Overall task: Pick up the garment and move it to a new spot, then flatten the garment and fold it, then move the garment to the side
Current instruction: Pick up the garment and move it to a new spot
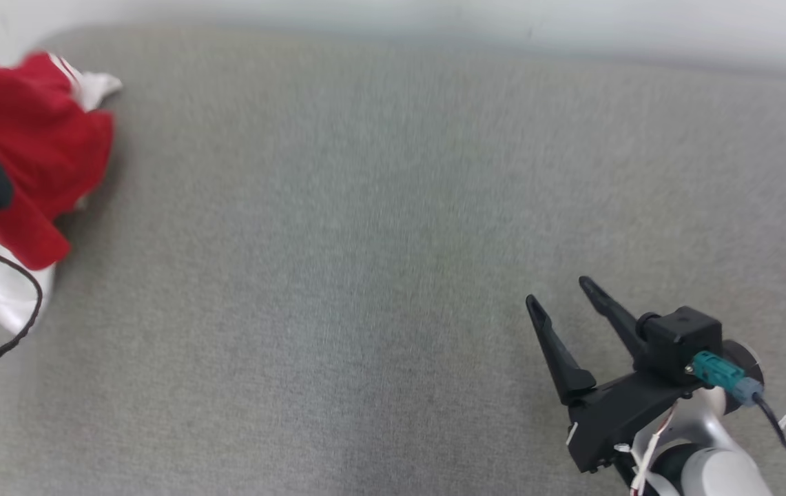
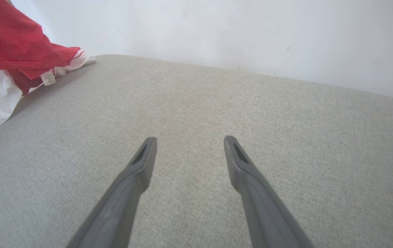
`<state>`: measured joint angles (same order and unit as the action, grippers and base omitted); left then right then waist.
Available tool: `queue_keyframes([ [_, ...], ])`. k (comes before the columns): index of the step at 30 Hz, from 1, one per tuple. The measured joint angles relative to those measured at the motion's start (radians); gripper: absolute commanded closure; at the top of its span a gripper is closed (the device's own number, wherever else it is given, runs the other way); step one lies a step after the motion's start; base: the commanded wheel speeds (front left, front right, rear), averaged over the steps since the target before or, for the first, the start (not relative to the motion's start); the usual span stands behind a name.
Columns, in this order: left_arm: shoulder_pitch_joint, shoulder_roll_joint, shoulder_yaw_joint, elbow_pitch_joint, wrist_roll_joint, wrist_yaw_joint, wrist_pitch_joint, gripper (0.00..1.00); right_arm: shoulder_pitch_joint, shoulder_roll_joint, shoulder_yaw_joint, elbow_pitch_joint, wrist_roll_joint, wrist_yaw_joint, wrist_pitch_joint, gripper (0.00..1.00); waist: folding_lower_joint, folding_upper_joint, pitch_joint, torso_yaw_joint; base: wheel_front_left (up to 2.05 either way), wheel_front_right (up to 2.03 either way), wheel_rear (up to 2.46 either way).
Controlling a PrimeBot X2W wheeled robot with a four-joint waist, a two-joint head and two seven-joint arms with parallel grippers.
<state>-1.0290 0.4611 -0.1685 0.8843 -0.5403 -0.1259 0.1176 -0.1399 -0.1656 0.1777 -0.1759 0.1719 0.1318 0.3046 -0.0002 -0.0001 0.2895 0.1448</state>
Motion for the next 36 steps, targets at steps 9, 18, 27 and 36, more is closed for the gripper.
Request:
queue_keyframes([
  [9, 0.001, 0.022, -0.055, -0.309, -0.038, -0.003, 0.125, 1.00, 0.017, 0.059, 0.000, 0.102, 0.012, 0.000, -0.076, 0.00, -0.0002, -0.0002, -0.164, -0.025, 0.00, 0.00, 0.00],
  [18, 0.037, -0.051, -0.074, -0.649, -0.122, 0.024, 0.220, 1.00, 0.039, 0.076, -0.032, 0.116, 0.005, 0.000, -0.088, 0.00, -0.0001, -0.0001, -0.261, -0.140, 0.00, 0.00, 0.00],
  [27, 0.166, -0.157, -0.148, -0.853, -0.130, 0.094, 0.230, 1.00, 0.042, 0.084, -0.050, 0.086, 0.002, 0.000, -0.084, 0.00, 0.0000, 0.0000, -0.270, -0.308, 0.00, 0.00, 0.00],
  [36, 0.420, -0.215, -0.254, -0.756, -0.065, 0.136, 0.125, 1.00, 0.033, 0.099, -0.035, 0.087, 0.004, 0.000, -0.105, 0.00, 0.0003, 0.0001, -0.182, -0.430, 0.00, 0.00, 0.00],
])
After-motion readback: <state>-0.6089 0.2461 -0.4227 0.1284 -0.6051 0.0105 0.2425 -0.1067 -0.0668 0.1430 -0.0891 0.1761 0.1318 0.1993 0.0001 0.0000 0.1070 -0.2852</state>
